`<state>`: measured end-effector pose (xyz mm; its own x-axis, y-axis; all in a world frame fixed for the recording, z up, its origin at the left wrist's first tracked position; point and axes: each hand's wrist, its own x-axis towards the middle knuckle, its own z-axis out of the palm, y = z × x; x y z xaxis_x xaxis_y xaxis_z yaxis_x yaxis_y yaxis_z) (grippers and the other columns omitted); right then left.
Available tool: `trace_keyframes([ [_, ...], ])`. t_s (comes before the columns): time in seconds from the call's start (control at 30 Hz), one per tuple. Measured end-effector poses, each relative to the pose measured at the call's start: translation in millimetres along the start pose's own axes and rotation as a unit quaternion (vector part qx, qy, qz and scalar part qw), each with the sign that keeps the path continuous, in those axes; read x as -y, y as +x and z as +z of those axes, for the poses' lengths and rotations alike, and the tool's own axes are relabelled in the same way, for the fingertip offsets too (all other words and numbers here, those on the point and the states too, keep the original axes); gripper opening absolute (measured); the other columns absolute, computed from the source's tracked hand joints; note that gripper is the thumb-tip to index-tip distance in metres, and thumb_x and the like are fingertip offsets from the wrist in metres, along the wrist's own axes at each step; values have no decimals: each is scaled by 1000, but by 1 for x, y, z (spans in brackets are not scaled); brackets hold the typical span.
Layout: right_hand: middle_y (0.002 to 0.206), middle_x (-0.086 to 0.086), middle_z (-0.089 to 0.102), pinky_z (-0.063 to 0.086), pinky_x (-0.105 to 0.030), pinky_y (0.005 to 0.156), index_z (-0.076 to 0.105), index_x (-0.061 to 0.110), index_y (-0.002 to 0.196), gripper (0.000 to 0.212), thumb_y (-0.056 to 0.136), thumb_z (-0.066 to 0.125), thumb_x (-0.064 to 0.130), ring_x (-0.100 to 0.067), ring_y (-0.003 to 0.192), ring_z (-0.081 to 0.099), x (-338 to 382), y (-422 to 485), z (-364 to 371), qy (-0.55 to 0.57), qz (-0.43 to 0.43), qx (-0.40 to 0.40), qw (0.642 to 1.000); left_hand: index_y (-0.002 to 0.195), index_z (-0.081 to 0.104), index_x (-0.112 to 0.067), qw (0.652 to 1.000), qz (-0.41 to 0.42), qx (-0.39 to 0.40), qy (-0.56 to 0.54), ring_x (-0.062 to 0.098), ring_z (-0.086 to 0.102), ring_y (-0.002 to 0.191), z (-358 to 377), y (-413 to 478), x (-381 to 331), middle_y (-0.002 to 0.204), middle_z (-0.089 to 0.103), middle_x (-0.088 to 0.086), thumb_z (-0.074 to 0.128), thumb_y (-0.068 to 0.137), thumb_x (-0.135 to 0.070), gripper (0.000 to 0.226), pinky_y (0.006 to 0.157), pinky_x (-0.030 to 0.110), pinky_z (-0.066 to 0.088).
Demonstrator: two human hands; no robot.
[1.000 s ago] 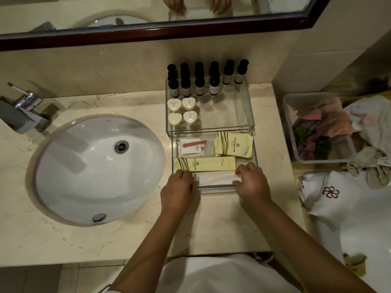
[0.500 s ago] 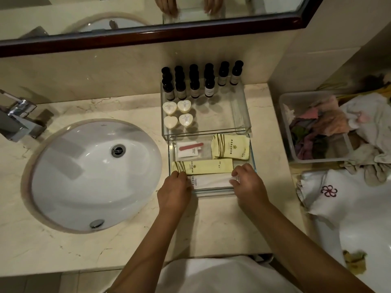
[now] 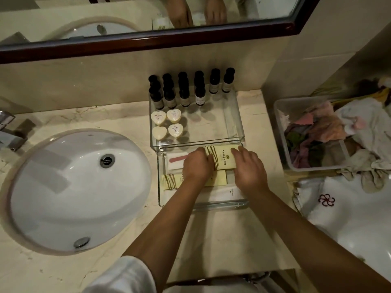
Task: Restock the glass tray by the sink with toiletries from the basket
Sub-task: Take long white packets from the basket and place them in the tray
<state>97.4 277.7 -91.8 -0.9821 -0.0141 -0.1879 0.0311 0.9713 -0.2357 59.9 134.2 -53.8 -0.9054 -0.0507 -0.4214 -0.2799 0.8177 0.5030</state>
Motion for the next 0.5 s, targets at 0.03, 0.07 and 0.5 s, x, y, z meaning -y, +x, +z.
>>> trace_keyframes([
  [0.03,142,-14,43,42,-41,98,42,12,137,64,77,62,1,-32,121,46,-1,1,1,5,0,-1,1000,117,58,-3,1000,0,-4,-5,33,58,107,2,3,1,110,65,16,48,96,-26,32,86,37,46],
  [0.07,144,-14,42,41,-40,98,41,12,138,64,78,61,1,-32,122,46,-2,2,0,9,0,-2,1000,114,59,-3,1000,-2,-9,-11,33,59,106,3,4,2,109,66,16,49,96,-24,30,85,36,45],
  [0.5,155,-5,24,32,-39,107,28,23,146,67,88,60,22,-28,132,36,-10,3,-9,27,-29,38,998,100,67,-4,996,-36,-71,-48,29,62,95,13,11,7,99,69,14,47,97,-22,27,68,27,35],
])
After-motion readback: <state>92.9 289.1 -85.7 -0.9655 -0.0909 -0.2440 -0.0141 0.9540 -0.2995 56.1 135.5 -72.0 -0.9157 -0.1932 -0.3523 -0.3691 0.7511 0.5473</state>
